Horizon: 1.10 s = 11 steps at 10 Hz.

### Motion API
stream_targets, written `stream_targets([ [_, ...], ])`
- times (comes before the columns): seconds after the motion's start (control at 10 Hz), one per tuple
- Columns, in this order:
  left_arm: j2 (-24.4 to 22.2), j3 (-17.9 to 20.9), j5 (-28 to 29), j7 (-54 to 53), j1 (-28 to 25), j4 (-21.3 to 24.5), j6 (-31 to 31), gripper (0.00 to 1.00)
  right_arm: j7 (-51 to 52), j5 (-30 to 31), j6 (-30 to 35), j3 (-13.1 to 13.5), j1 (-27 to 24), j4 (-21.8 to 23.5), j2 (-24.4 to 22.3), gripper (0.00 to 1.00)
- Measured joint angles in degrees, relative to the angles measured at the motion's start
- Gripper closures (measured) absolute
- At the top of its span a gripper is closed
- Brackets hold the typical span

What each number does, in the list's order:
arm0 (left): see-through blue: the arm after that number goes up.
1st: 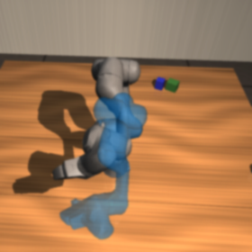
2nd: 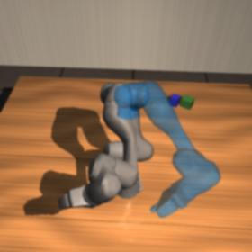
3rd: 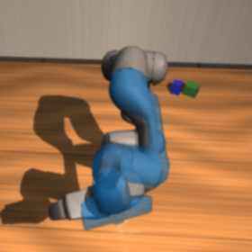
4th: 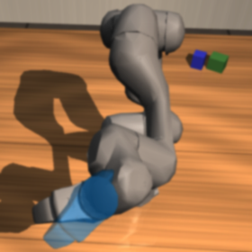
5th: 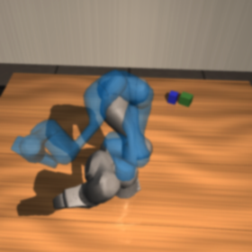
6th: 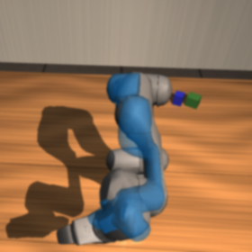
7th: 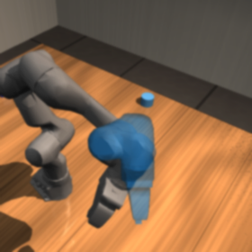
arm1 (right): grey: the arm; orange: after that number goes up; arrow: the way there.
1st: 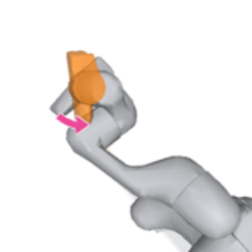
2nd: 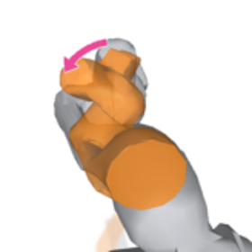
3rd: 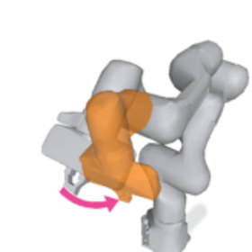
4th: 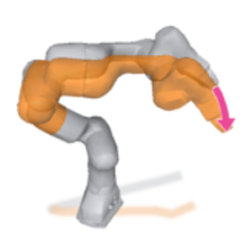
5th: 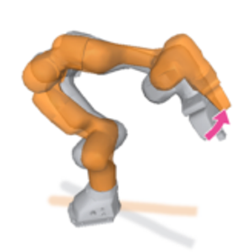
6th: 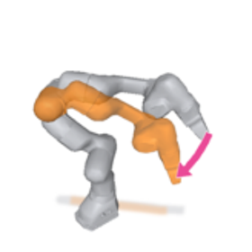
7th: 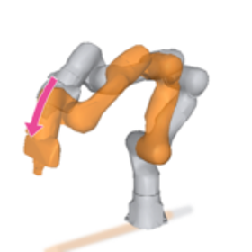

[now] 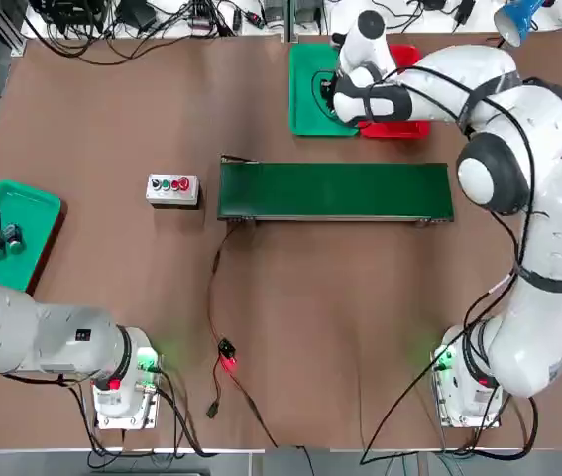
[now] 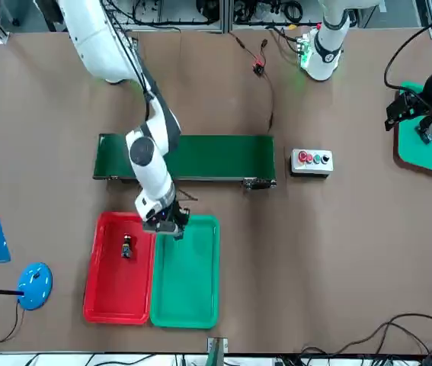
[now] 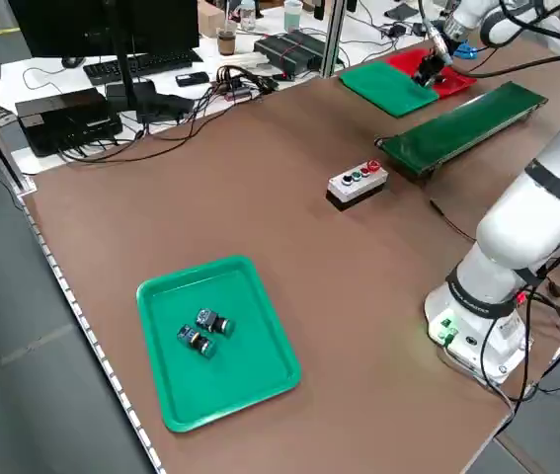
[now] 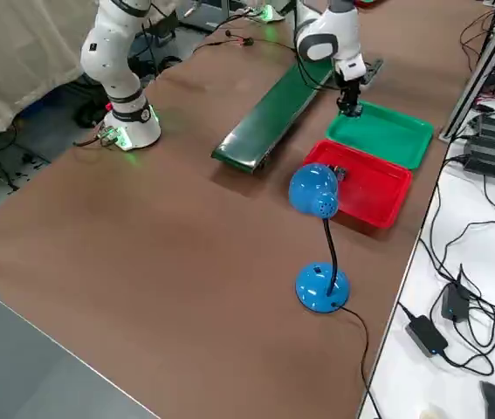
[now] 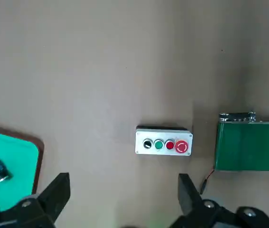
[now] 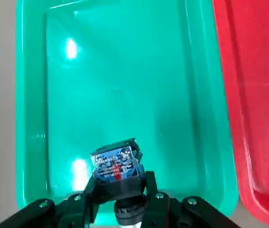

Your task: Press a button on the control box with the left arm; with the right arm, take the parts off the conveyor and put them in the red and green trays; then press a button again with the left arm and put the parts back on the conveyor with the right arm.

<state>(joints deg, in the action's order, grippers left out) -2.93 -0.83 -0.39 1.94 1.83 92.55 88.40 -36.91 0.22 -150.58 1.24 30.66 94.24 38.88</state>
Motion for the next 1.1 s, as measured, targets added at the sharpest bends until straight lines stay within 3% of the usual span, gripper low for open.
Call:
stream_targets([
  [0.4, 0.00, 0.00, 0.00, 0.00, 0.00, 0.00, -0.06, 0.00, -0.04, 0.00, -2.32, 0.04, -0.63, -3.95, 6.88, 0.59],
  [0.8, 0.00, 0.00, 0.00, 0.00, 0.00, -0.01, -0.08, 0.00, -0.05, 0.00, -2.52, 0.04, -1.35, -5.73, 8.34, 0.57],
  [1.0, 0.00, 0.00, 0.00, 0.00, 0.00, -0.01, -0.08, 0.00, -0.03, 0.00, -2.54, 0.03, -1.35, -6.34, 8.35, 0.47],
  [1.1, 0.00, 0.00, 0.00, 0.00, 0.00, -0.01, -0.08, 0.00, 0.01, 0.00, -2.55, 0.03, -1.35, -6.71, 8.36, 0.32],
])
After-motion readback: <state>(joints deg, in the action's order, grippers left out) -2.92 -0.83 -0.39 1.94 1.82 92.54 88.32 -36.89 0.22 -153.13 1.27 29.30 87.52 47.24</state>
